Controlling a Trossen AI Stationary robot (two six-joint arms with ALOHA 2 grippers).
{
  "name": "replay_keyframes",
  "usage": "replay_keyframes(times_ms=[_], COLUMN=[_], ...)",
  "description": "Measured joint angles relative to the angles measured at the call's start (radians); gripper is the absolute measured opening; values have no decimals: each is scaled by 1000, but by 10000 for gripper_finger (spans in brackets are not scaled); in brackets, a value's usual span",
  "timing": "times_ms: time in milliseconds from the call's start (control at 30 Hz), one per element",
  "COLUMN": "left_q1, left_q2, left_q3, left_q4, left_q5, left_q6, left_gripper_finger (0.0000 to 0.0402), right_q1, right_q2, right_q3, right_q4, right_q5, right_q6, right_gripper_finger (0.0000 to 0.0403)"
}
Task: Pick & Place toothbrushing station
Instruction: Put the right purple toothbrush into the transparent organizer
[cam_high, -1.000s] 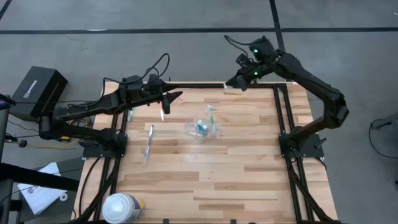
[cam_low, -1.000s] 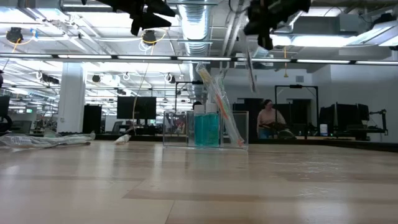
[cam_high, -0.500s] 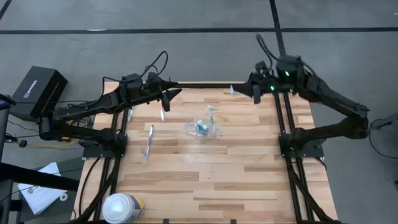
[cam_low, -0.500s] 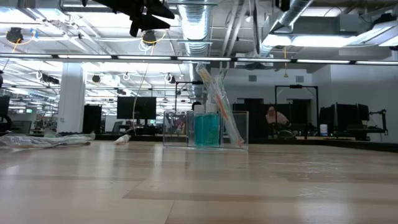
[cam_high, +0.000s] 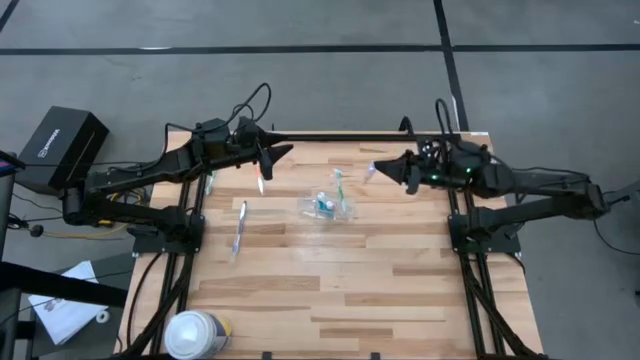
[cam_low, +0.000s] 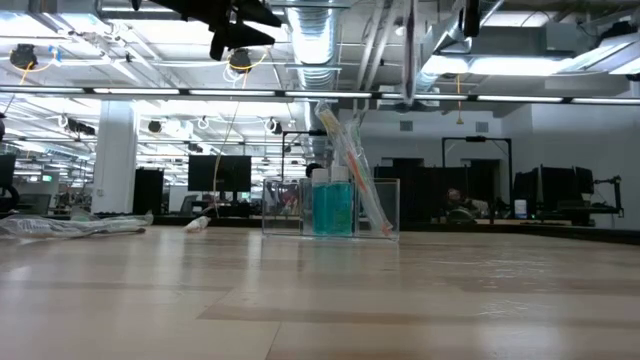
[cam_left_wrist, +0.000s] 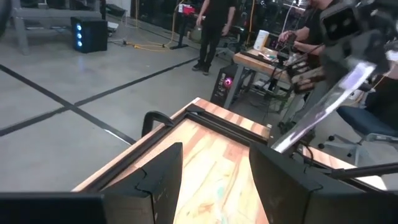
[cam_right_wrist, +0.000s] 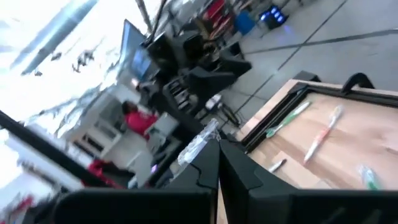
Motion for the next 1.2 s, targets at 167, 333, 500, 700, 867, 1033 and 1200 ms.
replay_keyframes(times_ms=[167,333,500,700,867,1033,1200], left_q1=[0,8,7,8,7,7,7], left_q2=[0,0,0,0,0,0,0], left_q3=[0,0,0,0,0,0,0], left_q4=[-4,-14,-43,-46,-55,-58,-67], left_q5=[20,71,90,120,134,151,163], left_q6=[37,36,51,59,59,59,56], left_gripper_finger=[182,182,182,182,182,182,182], right_q1=[41,65,76,92,112,137,160], right_q2=[32,114,242,386,458,488,500], right_q3=[-97,-134,-150,-149,-149,-149,-150], right_q4=[195,320,450,594,671,681,676], right_q5=[144,200,232,243,267,309,353], right_q6=[40,66,112,164,191,202,214], right_gripper_finger=[0,0,0,0,0,0,0])
